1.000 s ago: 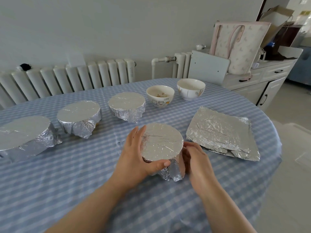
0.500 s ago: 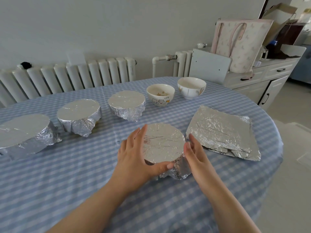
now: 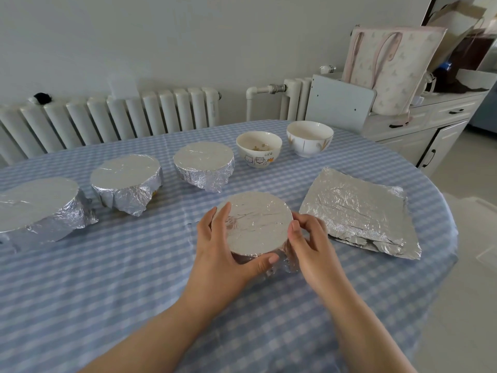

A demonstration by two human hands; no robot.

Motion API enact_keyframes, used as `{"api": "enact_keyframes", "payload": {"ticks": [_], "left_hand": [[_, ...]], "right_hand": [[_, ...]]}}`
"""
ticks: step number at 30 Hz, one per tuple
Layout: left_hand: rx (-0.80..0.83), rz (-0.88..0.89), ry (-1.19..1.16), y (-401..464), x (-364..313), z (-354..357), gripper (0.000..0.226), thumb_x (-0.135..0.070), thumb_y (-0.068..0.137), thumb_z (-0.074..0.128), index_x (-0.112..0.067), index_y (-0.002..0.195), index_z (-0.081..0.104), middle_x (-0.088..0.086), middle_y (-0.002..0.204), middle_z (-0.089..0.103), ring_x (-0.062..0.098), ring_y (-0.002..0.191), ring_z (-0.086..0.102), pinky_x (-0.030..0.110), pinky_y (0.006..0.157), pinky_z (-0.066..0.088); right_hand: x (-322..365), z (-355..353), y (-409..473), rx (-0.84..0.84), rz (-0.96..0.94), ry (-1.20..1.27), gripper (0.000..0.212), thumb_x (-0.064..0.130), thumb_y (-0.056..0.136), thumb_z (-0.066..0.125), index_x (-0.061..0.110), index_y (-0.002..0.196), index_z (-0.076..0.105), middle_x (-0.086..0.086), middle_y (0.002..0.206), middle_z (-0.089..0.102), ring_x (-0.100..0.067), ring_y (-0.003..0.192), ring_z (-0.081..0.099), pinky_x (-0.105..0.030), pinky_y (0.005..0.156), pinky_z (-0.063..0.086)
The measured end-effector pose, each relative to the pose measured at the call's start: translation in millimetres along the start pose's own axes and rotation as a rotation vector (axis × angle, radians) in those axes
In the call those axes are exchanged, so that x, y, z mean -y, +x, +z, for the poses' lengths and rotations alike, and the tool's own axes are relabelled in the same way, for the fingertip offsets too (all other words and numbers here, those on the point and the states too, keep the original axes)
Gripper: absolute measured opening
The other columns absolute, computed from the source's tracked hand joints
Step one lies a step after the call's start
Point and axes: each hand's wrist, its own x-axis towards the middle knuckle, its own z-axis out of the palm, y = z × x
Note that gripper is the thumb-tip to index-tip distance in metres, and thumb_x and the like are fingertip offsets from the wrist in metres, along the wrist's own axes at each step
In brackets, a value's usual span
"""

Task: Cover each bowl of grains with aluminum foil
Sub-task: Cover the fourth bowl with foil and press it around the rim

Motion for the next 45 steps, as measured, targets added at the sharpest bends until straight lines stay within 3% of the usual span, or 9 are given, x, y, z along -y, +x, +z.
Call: {"api": "enact_keyframes", "payload": {"ticks": [5,8,12,17,24,32,35,41,45], "left_hand": [[-0.01,0.0,0.033,-0.5,-1.3,1.4,0.13,-0.09,0.048,0.062,-0.032,0.152,0.009,-0.017,0.152,0.01,0.006,0.142,0.02,0.037,0.116,0.03],[-0.017,-0.01,0.016,1.5,-0.9,0.2,0.13,-0.085,0.048,0.065,-0.03,0.152,0.01,-0.016,0.15,0.013,0.004,0.139,0.023,0.026,0.113,0.028],[-0.027,-0.03,-0.043,5.7,1.4,-2.7,0.128,-0.083,0.047,0.067,-0.031,0.151,0.014,-0.015,0.147,0.02,-0.001,0.135,0.028,0.012,0.102,0.024],[-0.039,-0.071,-0.114,8.7,2.9,-3.7,0.131,-0.081,0.043,0.068,-0.03,0.151,0.016,-0.016,0.145,0.022,0.0,0.133,0.031,0.018,0.105,0.028],[-0.033,-0.077,-0.12,8.5,2.4,-4.0,0.128,-0.082,0.043,0.067,-0.033,0.151,0.016,-0.019,0.144,0.021,-0.002,0.13,0.032,0.005,0.094,0.027],[-0.04,-0.104,-0.147,11.5,2.1,-5.4,0.132,-0.081,0.04,0.068,-0.03,0.151,0.019,-0.015,0.144,0.024,0.002,0.13,0.035,0.013,0.099,0.029],[-0.037,-0.126,-0.181,13.2,0.9,-7.3,0.133,-0.079,0.038,0.069,-0.03,0.151,0.019,-0.015,0.142,0.026,0.002,0.128,0.037,0.009,0.095,0.03],[-0.037,-0.151,-0.219,15.4,1.2,-10.4,0.131,-0.076,0.037,0.07,-0.031,0.15,0.022,-0.012,0.142,0.029,0.005,0.13,0.037,0.02,0.102,0.032],[-0.03,-0.135,-0.206,14.3,1.4,-11.3,0.13,-0.077,0.039,0.07,-0.032,0.151,0.02,-0.012,0.142,0.028,0.005,0.129,0.037,0.02,0.103,0.033]], "right_hand": [[-13.8,-5.0,-3.9,0.018,-0.008,0.073,0.033,0.054,0.088,0.053,0.043,0.119,0.055,0.009,0.125,0.059,-0.004,0.116,0.058,-0.031,0.098,0.047],[-11.4,1.9,-5.9,-0.061,-0.035,0.176,0.035,0.045,0.08,0.057,0.037,0.114,0.055,0.011,0.108,0.066,-0.003,0.101,0.064,-0.029,0.089,0.049],[-4.3,12.5,-6.3,-0.211,-0.03,0.189,0.015,0.042,0.082,0.06,0.031,0.092,0.063,0.013,0.08,0.071,-0.001,0.075,0.065,-0.024,0.07,0.049],[-8.4,23.6,-1.8,-0.277,0.0,0.202,0.018,0.044,0.091,0.061,0.027,0.089,0.065,0.007,0.063,0.062,-0.008,0.06,0.055,-0.033,0.064,0.043],[-1.3,26.1,3.4,-0.323,0.085,0.331,0.021,0.035,0.092,0.063,0.021,0.076,0.064,0.0,0.062,0.06,-0.013,0.058,0.05,-0.034,0.061,0.041],[6.2,30.0,7.7,-0.344,0.144,0.473,0.008,0.017,0.093,0.063,0.018,0.088,0.069,-0.002,0.082,0.072,-0.015,0.077,0.065,-0.037,0.076,0.053],[5.6,32.1,9.7,-0.369,0.121,0.428,0.015,0.011,0.093,0.062,0.024,0.092,0.068,-0.005,0.086,0.07,-0.013,0.076,0.065,-0.031,0.071,0.052],[3.4,35.4,9.2,-0.351,0.027,0.171,0.029,0.001,0.088,0.059,0.029,0.094,0.057,0.003,0.095,0.067,-0.018,0.089,0.064,-0.043,0.085,0.052],[5.9,33.9,2.8,-0.326,-0.036,0.061,0.036,-0.006,0.083,0.058,0.029,0.093,0.056,0.006,0.096,0.067,-0.009,0.09,0.064,-0.027,0.08,0.05]]}}
